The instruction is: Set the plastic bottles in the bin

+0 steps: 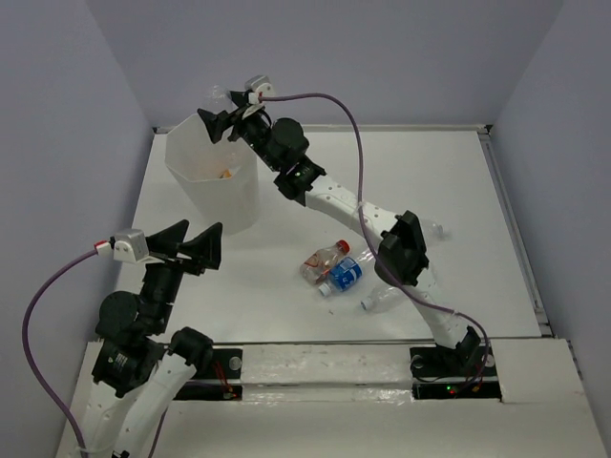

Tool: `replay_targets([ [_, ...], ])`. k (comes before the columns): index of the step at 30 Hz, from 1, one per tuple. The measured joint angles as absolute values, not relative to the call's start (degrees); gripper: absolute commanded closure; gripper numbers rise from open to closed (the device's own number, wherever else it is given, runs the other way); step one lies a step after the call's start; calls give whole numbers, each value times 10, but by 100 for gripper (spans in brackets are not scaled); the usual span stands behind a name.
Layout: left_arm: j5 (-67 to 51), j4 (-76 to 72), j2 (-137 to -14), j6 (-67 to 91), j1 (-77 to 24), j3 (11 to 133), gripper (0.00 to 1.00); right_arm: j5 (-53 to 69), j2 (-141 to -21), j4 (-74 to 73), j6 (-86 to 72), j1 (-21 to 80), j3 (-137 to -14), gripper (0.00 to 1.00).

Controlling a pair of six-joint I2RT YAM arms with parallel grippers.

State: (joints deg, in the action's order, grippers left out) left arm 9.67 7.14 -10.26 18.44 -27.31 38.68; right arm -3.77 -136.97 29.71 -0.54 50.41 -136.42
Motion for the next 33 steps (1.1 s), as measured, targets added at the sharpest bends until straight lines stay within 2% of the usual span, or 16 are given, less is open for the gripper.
replay_targets([
  [1,97,71,-103,184,-273,387,1,-28,-1370,282,-8,504,-1364,7],
  [7,97,71,-103,183,-278,387,1,-4,-1337,212,1,503,-1352,8],
  [11,90,70,-107,182,-278,387,1,-26,-1202,183,10,501,-1198,8],
  [16,74,69,-122,181,-278,387,1,-63,-967,171,11,484,-967,9],
  [19,67,68,-130,181,-278,387,1,-84,-871,170,-1,465,-867,19],
  [21,62,67,-135,181,-277,387,1,-110,-841,164,-11,457,-822,22],
  [22,59,66,-138,181,-276,387,1,-138,-819,156,-26,453,-774,28],
  [23,57,66,-140,181,-276,387,1,-157,-804,142,-40,452,-739,42],
  [25,50,66,-145,181,-276,387,1,-200,-779,95,-72,447,-668,49],
  [26,46,65,-149,181,-275,387,1,-215,-768,77,-91,445,-636,56],
  [28,37,62,-156,181,-272,387,1,-255,-738,4,-139,430,-569,59],
  [29,31,61,-161,180,-272,387,1,-276,-721,-30,-170,419,-542,50],
  [31,26,60,-169,180,-272,387,1,-305,-674,-91,-223,392,-489,12],
  [32,23,60,-171,180,-272,387,1,-315,-645,-114,-239,375,-466,2],
  [33,21,60,-173,180,-272,387,1,-328,-615,-139,-267,356,-448,0],
])
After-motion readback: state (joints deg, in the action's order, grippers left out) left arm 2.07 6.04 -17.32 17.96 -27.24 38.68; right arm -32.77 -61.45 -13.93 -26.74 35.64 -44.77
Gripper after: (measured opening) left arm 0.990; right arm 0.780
